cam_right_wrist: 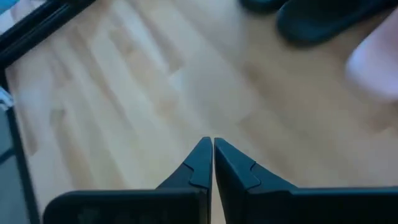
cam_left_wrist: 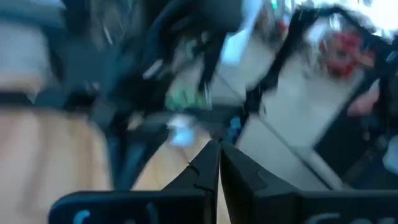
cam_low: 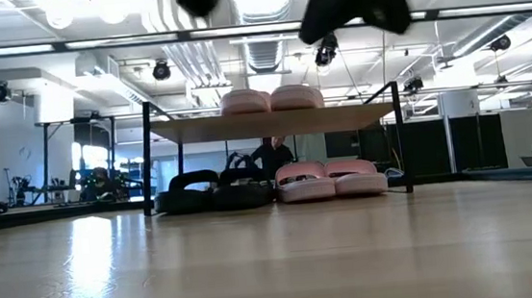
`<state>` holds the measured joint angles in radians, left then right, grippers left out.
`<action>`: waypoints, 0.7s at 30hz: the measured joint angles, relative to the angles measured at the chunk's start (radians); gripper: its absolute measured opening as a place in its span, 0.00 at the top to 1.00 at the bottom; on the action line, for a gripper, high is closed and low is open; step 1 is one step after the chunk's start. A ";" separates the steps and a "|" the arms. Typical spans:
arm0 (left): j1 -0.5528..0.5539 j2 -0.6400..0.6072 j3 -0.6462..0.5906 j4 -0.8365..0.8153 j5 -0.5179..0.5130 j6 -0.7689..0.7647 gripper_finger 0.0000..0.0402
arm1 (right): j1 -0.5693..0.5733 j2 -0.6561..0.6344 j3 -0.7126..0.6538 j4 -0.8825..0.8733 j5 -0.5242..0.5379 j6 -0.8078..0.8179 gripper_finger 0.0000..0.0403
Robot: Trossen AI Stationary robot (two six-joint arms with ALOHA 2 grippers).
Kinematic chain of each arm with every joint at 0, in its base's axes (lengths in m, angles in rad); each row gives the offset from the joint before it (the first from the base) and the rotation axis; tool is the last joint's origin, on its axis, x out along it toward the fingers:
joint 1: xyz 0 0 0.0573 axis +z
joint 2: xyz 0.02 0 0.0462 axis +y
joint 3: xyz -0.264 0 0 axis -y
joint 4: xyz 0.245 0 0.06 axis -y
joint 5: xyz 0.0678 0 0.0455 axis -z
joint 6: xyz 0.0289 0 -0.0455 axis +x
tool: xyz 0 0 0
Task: Pick and place slides into the shelf
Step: Return to Home Position
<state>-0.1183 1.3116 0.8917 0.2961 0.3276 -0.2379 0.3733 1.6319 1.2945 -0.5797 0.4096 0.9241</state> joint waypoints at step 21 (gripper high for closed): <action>0.035 -0.884 -0.477 -0.061 -0.467 -0.302 1.00 | -0.102 -1.065 -0.531 -0.276 0.050 0.249 0.98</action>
<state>-0.0831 0.4276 0.4147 0.2353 -0.1394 -0.5401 0.2718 0.5674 0.7637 -0.8558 0.4599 1.1728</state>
